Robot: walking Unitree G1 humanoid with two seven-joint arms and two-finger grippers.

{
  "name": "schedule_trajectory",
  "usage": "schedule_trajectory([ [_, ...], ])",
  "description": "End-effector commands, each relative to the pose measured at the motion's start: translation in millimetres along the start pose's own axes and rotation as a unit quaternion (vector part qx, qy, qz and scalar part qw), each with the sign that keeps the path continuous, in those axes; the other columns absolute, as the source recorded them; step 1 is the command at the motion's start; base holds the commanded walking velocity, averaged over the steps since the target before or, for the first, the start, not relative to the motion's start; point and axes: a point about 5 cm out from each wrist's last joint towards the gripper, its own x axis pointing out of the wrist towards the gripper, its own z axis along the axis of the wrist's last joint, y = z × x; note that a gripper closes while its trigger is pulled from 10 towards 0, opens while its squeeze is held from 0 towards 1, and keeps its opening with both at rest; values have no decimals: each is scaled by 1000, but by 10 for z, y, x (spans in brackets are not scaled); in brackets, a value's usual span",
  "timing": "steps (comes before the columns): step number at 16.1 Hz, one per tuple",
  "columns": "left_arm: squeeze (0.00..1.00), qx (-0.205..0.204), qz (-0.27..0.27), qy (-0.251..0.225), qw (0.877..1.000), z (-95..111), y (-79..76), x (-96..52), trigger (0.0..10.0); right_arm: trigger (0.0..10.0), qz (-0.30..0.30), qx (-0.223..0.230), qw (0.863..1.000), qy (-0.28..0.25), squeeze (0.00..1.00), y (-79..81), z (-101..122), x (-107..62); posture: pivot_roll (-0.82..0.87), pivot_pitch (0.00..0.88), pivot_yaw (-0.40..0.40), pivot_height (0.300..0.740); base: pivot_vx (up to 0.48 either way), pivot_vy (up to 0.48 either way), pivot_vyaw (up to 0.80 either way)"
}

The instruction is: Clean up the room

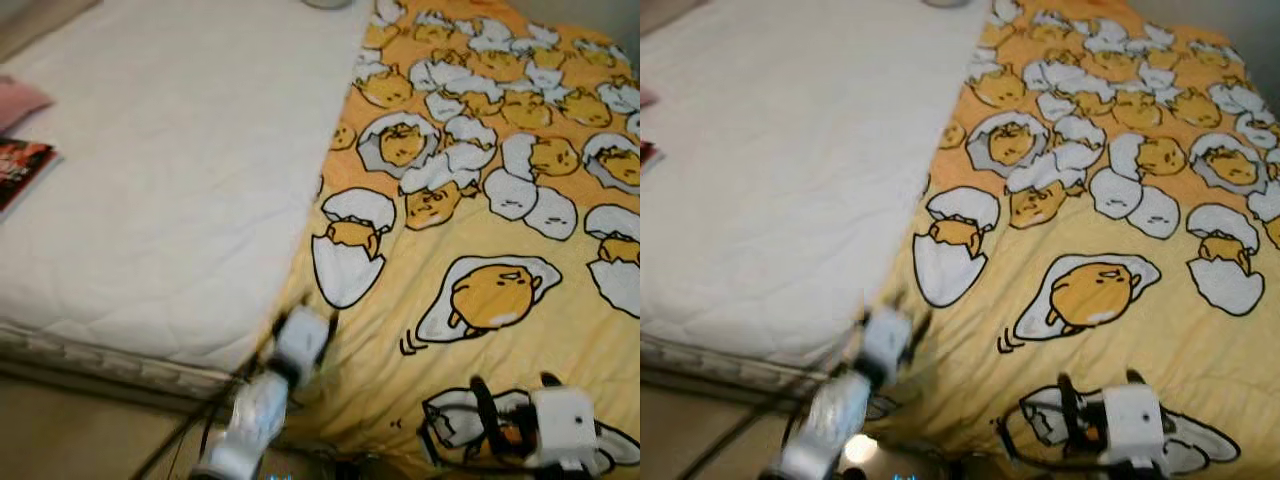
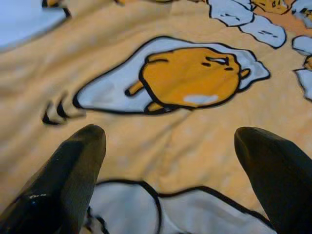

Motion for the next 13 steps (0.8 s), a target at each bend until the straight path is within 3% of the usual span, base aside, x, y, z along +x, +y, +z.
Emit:
schedule_trajectory([
  [1, 0, -8, 17, -6, 1000, 44, 24, 15, 10000, 10000, 0, 30, 999, 13, 0, -22, -70, 43, -83, 202, -71, 740, 0, 0, 0],
  [2, 0, -9, 34, -23, 999, 135, 106, 54, 10000, 10000, 14, 46, 999, 5, 0, 21, -48, 160, -64, 200, -67, 740, 0, 0, 0],
  [3, 0, -6, 43, -56, 997, 340, 210, 47, 10000, 10000, 52, 68, 996, -2, 0, 143, -23, 453, -3, 202, -59, 740, 0, 0, 0],
  [5, 0, -7, 52, -69, 996, 519, 317, -38, 10000, 10000, 90, 93, 992, 17, 0, 305, -76, 845, 76, 217, -49, 740, 0, 0, 0],
  [7, 0, 25, 73, -76, 994, 644, 483, -161, 10000, 10000, 122, 107, 986, 42, 0, 484, -115, 1207, 200, 250, -42, 740, 0, 0, 0],
  [10, 0, 46, 99, -51, 993, 693, 677, -322, 10000, 10000, 130, 87, 983, 94, 0, 551, -217, 1405, 296, 280, -37, 740, 0, 0, 0],
  [13, 0, 50, 97, -32, 993, 706, 702, -349, 10000, 10000, 87, 39, 981, 170, 0, 303, -562, 1284, 275, 273, -42, 740, 0, 0, 0],
])
